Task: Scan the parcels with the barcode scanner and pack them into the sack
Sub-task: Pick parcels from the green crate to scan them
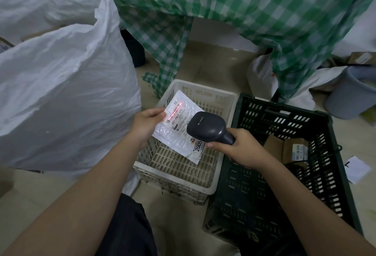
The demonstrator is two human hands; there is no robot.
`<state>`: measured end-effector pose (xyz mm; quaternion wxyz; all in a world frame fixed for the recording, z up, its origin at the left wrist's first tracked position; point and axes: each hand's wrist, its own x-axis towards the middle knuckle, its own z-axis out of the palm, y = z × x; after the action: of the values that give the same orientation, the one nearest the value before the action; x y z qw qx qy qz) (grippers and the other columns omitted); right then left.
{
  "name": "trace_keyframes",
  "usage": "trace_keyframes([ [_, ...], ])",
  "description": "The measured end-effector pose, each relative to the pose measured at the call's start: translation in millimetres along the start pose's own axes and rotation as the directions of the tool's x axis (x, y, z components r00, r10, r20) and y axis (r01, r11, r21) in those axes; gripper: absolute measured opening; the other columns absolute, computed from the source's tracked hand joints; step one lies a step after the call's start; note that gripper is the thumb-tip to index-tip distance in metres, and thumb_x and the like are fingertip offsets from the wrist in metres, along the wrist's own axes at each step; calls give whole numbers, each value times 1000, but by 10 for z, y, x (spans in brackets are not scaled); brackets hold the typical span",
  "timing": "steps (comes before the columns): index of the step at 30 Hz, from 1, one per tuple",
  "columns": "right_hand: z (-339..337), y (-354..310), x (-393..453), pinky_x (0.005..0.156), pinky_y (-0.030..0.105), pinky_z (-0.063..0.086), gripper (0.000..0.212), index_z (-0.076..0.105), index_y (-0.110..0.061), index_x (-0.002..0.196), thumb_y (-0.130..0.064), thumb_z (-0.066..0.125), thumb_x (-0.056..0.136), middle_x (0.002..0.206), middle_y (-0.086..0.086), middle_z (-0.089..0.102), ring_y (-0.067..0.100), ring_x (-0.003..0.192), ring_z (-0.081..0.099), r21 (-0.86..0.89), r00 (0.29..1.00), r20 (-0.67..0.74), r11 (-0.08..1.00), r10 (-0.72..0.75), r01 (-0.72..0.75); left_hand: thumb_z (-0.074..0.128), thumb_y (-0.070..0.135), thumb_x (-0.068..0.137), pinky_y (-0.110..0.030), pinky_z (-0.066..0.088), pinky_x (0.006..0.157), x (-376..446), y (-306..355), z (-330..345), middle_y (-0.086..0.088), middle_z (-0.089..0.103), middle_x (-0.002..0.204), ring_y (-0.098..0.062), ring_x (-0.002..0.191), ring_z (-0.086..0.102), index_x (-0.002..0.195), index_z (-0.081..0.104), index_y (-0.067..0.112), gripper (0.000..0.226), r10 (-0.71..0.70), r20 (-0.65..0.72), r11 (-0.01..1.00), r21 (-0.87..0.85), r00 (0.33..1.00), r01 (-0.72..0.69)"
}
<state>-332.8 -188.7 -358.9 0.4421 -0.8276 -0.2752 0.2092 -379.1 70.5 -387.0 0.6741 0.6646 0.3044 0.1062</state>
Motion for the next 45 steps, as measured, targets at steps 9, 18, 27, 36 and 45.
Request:
trace_keyframes([
  [9,47,-33,74,54,23,40,45,66,-7,80,-49,79,68,58,-6,53,6,52,49,88,992,-123,996,32,-21,61,5,92,-15,50,58,-166,54,-47,-1,69,90,-5,69,64,109,66,5,17,76,-67,997,15,995,-75],
  [18,63,-704,-61,47,20,43,22,65,-10,80,-30,74,84,70,11,62,9,47,51,319,928,-362,947,84,38,62,8,92,-11,47,74,-1007,675,-320,13,67,85,0,81,62,98,69,18,14,455,-191,890,134,870,-436],
  [27,284,-2370,30,54,28,42,26,60,-17,74,-38,77,79,67,3,58,14,58,52,225,859,-471,915,-200,336,63,12,91,-18,52,77,-1530,1901,-1501,-1,70,94,-5,80,64,108,70,9,18,604,-504,752,102,617,-652],
  [36,571,-2987,794,69,41,52,27,64,-18,81,-41,76,79,74,3,65,27,73,64,204,851,-485,920,-201,334,58,21,95,-27,50,88,-939,2489,-2723,1,70,102,-12,95,64,113,69,12,23,681,-630,702,414,374,-579],
  [45,521,-2637,1188,60,32,45,32,65,-10,84,-40,76,79,69,5,62,19,61,58,180,891,-430,953,-146,243,54,14,97,-22,37,90,-118,2173,-2712,-5,58,132,-19,122,52,126,62,12,30,392,-202,835,489,898,-254],
])
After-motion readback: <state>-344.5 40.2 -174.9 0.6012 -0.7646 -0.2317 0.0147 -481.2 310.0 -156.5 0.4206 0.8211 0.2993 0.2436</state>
